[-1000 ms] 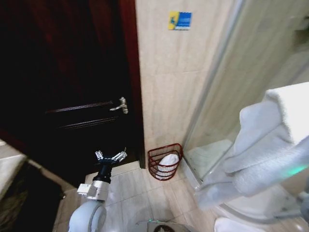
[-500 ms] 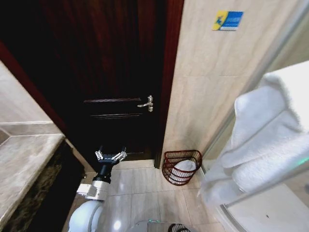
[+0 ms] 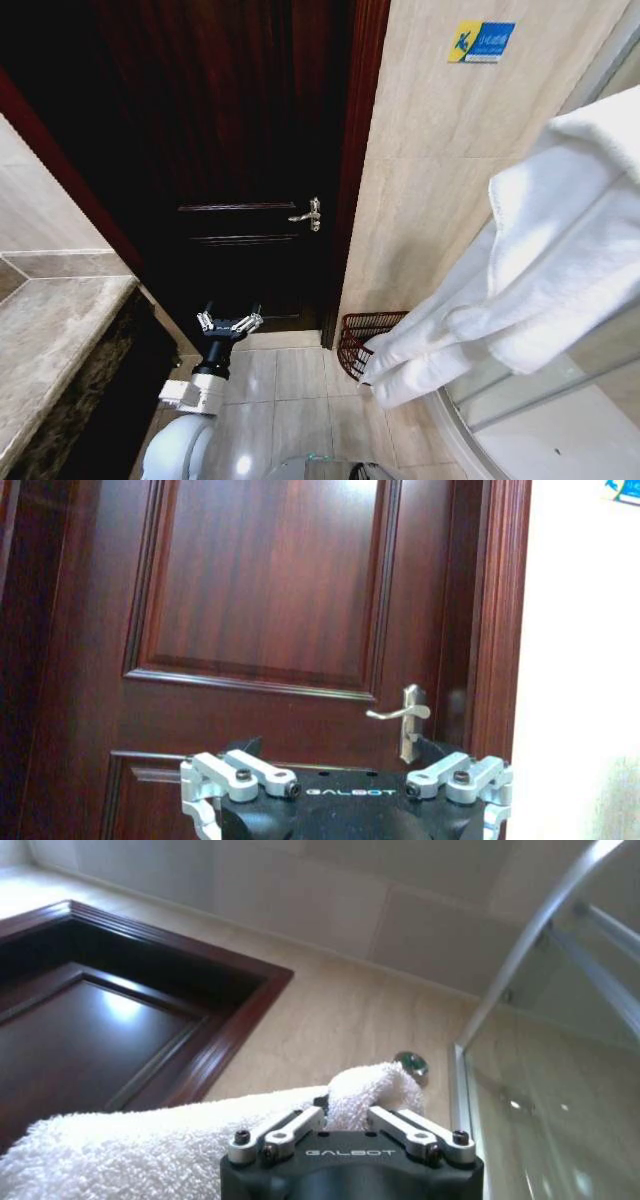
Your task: Discard the used towel into the hamper.
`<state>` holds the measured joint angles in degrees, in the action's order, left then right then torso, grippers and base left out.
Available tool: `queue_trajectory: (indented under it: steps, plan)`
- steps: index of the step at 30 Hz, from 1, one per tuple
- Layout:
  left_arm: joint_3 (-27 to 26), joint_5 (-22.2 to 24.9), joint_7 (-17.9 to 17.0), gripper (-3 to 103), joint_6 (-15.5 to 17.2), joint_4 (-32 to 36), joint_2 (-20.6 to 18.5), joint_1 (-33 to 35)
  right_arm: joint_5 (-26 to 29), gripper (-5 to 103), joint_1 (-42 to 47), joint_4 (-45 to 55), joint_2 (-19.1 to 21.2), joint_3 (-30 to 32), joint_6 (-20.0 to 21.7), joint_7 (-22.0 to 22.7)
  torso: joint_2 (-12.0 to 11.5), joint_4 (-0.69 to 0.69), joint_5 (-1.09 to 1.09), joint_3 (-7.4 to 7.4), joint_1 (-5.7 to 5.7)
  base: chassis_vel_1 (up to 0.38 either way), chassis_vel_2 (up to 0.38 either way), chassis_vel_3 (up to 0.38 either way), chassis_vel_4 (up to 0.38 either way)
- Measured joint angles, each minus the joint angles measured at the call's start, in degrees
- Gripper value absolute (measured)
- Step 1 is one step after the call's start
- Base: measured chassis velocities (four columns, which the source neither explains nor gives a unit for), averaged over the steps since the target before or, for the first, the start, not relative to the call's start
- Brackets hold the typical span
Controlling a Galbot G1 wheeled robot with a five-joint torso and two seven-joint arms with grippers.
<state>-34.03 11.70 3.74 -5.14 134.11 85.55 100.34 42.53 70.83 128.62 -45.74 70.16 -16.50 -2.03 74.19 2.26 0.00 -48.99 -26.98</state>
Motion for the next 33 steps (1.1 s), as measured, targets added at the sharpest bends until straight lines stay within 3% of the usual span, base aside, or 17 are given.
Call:
queue_trajectory:
  steps: [6, 16, 33]
  plan:
    - [0.0, 0.0, 0.0, 100, 0.0, 0.0, 0.0, 0.0, -3.6, 4, -11.4, -7.0, -0.3, -11.3, -0.7, 0.6, 0.0, 0.02, -0.01, 0.00, 0.00, 0.000, 0.000, 0.000, 0.000]
    - [0.0, 0.0, 0.0, 100, 0.0, 0.0, 0.0, 0.0, -8.7, 4, -26.7, -13.8, -3.4, -24.4, -1.0, 0.8, 0.0, 0.02, -0.01, 0.00, 0.00, 0.000, 0.000, 0.000, 0.000]
    - [0.0, 0.0, 0.0, 100, 0.0, 0.0, 0.0, 0.0, -12.3, 4, -40.2, -20.7, -5.5, -34.3, 0.0, 2.2, 0.0, 0.01, 0.00, 0.00, 0.00, 0.000, 0.000, 0.000, 0.000]
